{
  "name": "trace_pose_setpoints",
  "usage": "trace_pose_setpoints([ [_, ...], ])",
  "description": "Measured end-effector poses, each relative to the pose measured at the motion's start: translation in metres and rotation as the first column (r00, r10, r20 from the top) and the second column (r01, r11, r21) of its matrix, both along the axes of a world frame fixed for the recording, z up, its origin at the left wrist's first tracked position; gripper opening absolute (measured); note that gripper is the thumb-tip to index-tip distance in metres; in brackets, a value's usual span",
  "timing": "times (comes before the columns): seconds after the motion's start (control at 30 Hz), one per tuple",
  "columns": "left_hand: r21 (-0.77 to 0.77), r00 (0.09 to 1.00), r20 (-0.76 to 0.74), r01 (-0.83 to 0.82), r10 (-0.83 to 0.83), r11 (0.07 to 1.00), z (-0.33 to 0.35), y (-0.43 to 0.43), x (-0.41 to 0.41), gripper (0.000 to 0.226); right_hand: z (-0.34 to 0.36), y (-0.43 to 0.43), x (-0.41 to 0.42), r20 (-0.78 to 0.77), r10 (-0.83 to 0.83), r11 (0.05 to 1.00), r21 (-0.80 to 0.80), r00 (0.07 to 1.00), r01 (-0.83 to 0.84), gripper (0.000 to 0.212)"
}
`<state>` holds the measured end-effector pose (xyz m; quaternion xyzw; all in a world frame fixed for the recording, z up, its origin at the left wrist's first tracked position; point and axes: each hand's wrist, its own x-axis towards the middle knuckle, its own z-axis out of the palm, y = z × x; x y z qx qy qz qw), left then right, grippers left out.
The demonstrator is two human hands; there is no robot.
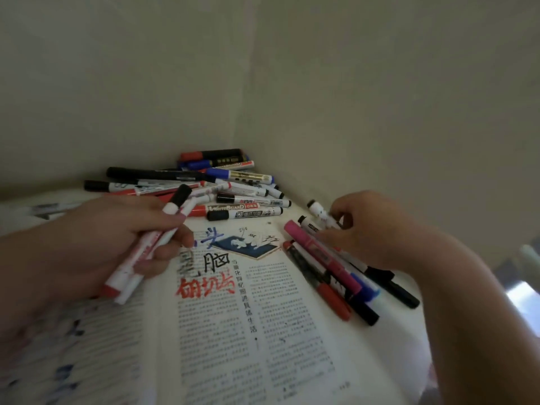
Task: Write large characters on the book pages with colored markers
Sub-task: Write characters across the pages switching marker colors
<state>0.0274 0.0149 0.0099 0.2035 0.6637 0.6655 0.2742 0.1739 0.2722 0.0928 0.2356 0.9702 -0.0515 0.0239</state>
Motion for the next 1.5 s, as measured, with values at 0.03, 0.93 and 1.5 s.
trace_pose_setpoints([
  [0.03,-0.004,1.000,-0.004,0.006,-0.006,1.000,0.000,-0.001,-0.001,0.030,-0.003,0.001,-0.001,0.025,-0.018,1.000,0.017,1.000,0.017,0.026],
  [0.93,0.483,0.825,0.520,-0.071,-0.220,0.873,0.019,-0.003,0.016,0.013,-0.066,-0.125,-0.028,-0.462,0.187,0.725,-0.530,0.867,-0.439,0.031],
  [1.5,0.336,0.968,0.221,0.040,-0.120,0.941,0.015,-0.001,0.020,0.039,-0.061,-0.094,-0.023,-0.502,-0.239,0.170,-0.864,0.831,-0.474,0.026],
])
